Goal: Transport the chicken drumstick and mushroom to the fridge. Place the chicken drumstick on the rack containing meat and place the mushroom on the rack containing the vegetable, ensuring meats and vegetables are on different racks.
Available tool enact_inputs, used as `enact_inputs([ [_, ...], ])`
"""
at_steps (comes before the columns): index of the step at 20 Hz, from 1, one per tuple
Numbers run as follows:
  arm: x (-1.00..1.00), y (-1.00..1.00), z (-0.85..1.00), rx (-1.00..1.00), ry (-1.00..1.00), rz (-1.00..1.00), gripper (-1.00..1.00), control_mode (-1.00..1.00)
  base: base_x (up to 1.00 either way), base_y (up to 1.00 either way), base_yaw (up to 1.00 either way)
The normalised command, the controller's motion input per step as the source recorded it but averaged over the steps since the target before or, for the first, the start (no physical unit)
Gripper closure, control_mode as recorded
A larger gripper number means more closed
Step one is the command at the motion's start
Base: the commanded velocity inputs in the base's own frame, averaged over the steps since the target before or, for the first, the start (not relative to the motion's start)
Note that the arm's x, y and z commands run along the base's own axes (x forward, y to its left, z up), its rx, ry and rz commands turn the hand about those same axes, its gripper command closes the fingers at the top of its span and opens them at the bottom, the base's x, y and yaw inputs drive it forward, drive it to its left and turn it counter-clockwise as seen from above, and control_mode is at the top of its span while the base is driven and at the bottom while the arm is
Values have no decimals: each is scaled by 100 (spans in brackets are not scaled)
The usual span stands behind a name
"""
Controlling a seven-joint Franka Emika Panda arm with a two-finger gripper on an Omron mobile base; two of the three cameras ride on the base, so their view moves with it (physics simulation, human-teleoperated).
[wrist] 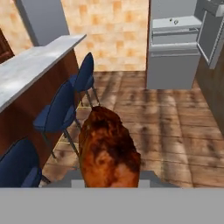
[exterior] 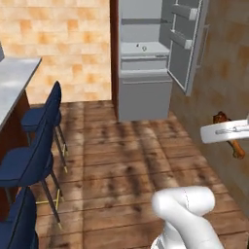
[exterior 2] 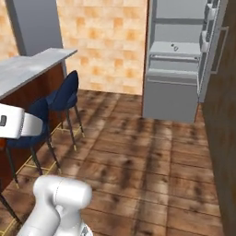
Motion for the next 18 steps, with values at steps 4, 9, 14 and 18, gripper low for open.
enact_inputs([
  [4, 0, 0, 0, 0, 0, 0, 100, 100, 100, -96, 0],
  [9, 0, 0, 0, 0, 0, 0, 100, 100, 100, -57, 0],
  [14, 0, 0, 0, 0, 0, 0, 100, 100, 100, 1, -4],
  [18, 0, 0, 0, 0, 0, 0, 100, 100, 100, 3, -13],
])
